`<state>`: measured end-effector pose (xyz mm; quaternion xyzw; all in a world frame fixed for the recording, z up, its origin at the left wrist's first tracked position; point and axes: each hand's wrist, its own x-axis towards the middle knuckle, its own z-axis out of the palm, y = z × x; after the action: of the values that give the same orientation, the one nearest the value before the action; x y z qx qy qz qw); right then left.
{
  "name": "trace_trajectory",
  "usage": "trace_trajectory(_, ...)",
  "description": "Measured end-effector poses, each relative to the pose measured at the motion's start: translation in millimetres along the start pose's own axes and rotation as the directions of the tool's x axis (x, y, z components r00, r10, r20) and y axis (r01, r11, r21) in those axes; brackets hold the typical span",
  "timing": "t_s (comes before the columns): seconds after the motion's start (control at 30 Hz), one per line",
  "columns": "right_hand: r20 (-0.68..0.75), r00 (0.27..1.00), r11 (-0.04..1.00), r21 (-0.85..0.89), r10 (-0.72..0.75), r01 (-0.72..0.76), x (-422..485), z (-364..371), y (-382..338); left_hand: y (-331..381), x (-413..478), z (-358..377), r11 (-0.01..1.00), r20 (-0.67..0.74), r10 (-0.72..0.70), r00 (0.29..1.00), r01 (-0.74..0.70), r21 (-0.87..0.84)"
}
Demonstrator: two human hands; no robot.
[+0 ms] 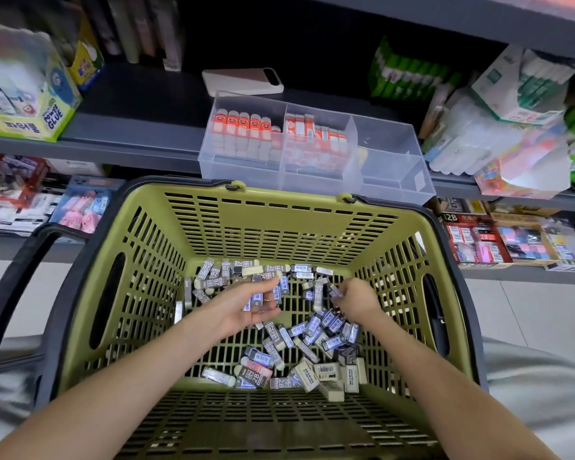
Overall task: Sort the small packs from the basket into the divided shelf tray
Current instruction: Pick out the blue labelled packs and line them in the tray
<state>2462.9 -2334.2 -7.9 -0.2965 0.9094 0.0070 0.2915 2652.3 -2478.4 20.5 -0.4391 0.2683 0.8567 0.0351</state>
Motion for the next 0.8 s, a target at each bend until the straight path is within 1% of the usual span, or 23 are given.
trace_trajectory(0.03, 0.039, 0.998, 0.997, 0.063, 0.04, -0.043, -1.3, -1.2, -0.1, -1.9, 0.9, 0.9, 1.0, 0.0, -0.006, 1.0, 0.006, -0.017)
trace_trajectory(0.07, 0.112, 0.991, 0.994, 0.077, 0.066, -0.075, -3.9, -1.3, -0.7, -3.7, 1.5, 1.8, 0.999, 0.003, -0.013, 1.0, 0.013, -0.035)
trace_trajectory(0.1, 0.182, 0.98, 0.994, 0.054, 0.081, -0.092, -7.1, 0.1, -1.6, -5.5, 1.5, 2.8, 0.999, 0.012, -0.019, 1.0, 0.019, -0.046)
trace_trajectory(0.13, 0.218, 0.972, 0.995, 0.021, 0.089, -0.096, -10.1, 3.1, -2.3, -7.3, 1.1, 3.6, 0.998, 0.02, -0.023, 1.0, 0.024, -0.053)
trace_trajectory(0.17, 0.219, 0.972, 0.996, -0.001, 0.088, -0.09, -12.9, 6.6, -2.6, -8.7, 1.3, 4.0, 0.998, 0.023, -0.025, 0.999, 0.026, -0.057)
trace_trajectory(0.23, 0.174, 0.98, 0.995, -0.03, 0.096, -0.092, -17.4, 14.1, -6.0, -10.9, 2.0, 4.0, 0.998, 0.02, -0.025, 0.999, 0.026, -0.059)
trace_trajectory(0.27, 0.139, 0.984, 0.992, -0.075, 0.107, -0.097, -19.0, 18.4, -9.4, -11.2, 2.1, 4.1, 0.998, 0.015, -0.025, 1.0, 0.026, -0.062)
trace_trajectory(0.37, 0.03, 0.994, 0.95, -0.298, 0.109, -0.096, -24.1, 29.9, -23.5, -11.5, 1.9, 3.5, 0.997, 0.005, -0.018, 1.0, 0.018, -0.08)
trace_trajectory(0.43, -0.005, 0.998, 0.928, -0.366, 0.069, -0.066, -24.4, 34.5, -27.3, -10.4, 1.6, 3.2, 0.996, 0.005, -0.009, 1.0, 0.009, -0.084)
trace_trajectory(0.5, -0.029, 1.0, 0.939, -0.342, 0.006, -0.015, -22.7, 35.9, -22.5, -8.8, 2.3, 2.4, 0.996, 0.0, 0.002, 1.0, -0.002, -0.09)
trace_trajectory(0.6, -0.071, 0.989, 0.982, -0.149, -0.131, 0.119, -21.7, 39.0, -14.4, -7.5, 3.3, 2.8, 0.994, -0.02, 0.012, 1.0, -0.014, -0.109)
trace_trajectory(0.67, -0.097, 0.983, 0.985, -0.084, -0.158, 0.15, -22.4, 40.9, -16.4, -8.6, 3.6, 3.0, 0.993, -0.024, 0.014, 1.0, -0.017, -0.113)
trace_trajectory(0.73, -0.124, 0.98, 0.984, -0.104, -0.158, 0.146, -22.7, 43.9, -21.0, -10.4, 4.1, 2.4, 0.993, -0.024, 0.018, 1.0, -0.02, -0.118)
trace_trajectory(0.8, -0.15, 0.976, 0.976, -0.171, -0.161, 0.135, -22.6, 49.4, -25.4, -11.6, 4.7, 2.0, 0.992, -0.028, 0.019, 0.999, -0.022, -0.121)
